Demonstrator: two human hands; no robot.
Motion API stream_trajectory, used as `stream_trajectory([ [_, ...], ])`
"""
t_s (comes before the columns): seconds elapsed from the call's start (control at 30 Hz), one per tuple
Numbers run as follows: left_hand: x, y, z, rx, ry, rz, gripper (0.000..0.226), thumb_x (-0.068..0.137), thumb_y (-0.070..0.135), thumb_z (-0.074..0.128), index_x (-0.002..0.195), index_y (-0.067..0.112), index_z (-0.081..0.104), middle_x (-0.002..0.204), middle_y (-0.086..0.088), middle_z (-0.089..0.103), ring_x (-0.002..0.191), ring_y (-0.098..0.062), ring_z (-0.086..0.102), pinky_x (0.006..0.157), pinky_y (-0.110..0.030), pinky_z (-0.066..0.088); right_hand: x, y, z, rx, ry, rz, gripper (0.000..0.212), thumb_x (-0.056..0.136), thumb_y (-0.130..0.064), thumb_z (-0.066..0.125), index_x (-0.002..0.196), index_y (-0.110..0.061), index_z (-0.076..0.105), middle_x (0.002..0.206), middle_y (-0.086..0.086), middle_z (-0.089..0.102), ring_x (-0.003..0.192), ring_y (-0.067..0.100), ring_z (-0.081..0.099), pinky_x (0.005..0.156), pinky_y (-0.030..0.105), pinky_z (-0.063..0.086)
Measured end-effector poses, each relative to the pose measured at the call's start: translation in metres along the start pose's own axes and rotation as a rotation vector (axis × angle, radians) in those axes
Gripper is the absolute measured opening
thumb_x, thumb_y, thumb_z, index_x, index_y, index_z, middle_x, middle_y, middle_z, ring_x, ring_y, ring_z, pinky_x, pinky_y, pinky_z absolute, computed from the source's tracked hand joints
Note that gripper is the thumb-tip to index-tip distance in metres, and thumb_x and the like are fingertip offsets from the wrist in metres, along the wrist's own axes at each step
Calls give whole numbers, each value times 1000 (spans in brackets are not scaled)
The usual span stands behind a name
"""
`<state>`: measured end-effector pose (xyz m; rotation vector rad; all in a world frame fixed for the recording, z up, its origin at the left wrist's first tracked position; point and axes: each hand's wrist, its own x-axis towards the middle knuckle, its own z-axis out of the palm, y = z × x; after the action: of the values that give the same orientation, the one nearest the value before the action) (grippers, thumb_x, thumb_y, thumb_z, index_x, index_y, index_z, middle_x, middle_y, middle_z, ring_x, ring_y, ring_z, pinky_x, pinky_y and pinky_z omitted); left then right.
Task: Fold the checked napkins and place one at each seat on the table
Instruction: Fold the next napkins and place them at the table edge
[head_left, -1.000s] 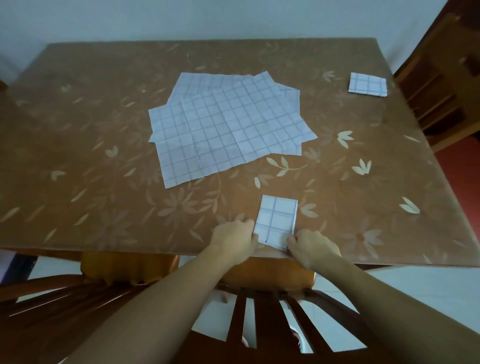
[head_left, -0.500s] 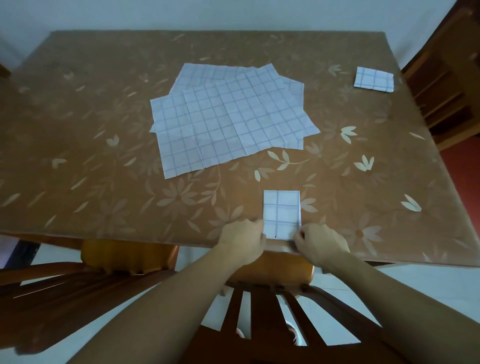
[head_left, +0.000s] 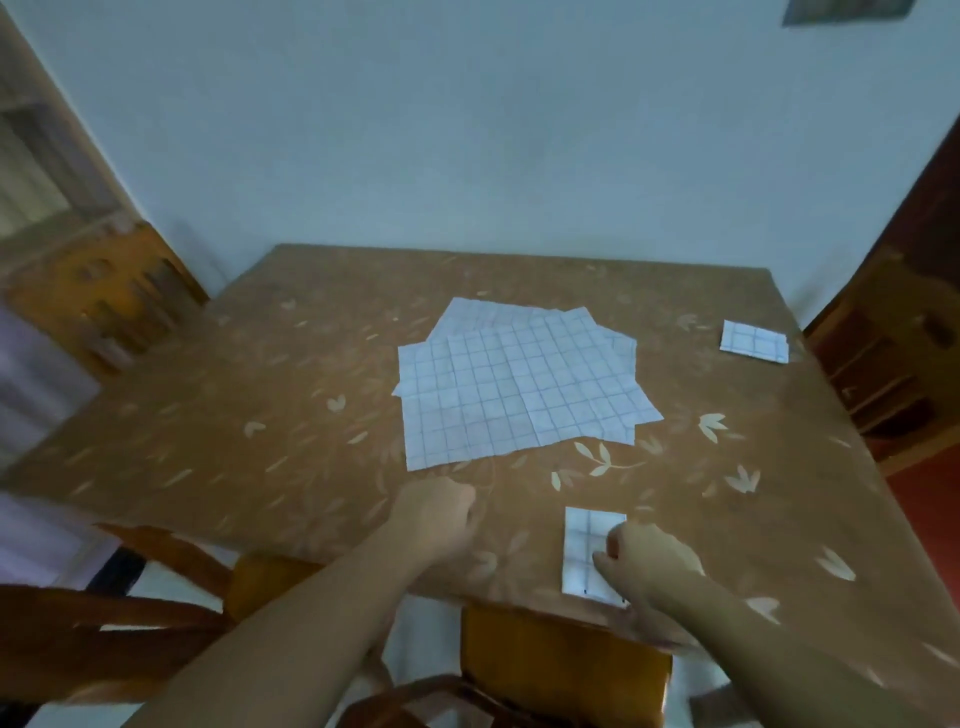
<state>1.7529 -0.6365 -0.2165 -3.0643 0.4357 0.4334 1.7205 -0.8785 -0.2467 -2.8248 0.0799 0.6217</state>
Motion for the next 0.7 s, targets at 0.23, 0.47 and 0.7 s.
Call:
stream_trajectory([
  [0.23,1,-90,-31,41,121,-19,17,91,24,42,96,21,58,95,2,61,86,-20,56,75,-35,50,20,-73,-30,8,102,-74,41,96,-41,42,59,-24,40,54,-4,44,48,11,44,51,25,43],
  [0.47,44,-190,-38,46,103,61,38,91,34,50,127,23,52,131,1,51,124,-26,46,99,-46,40,64,-164,-17,39,194,45,26,90,-39,41,91,-23,62,83,-6,63,74,13,61,69,31,55],
  [0.7,113,-214,-43,21,89,265,56,98,35,43,151,28,27,162,0,17,149,-24,11,114,-43,25,87,-198,-11,88,232,225,51,96,-38,45,143,-20,40,145,3,47,122,24,55,94,37,48],
])
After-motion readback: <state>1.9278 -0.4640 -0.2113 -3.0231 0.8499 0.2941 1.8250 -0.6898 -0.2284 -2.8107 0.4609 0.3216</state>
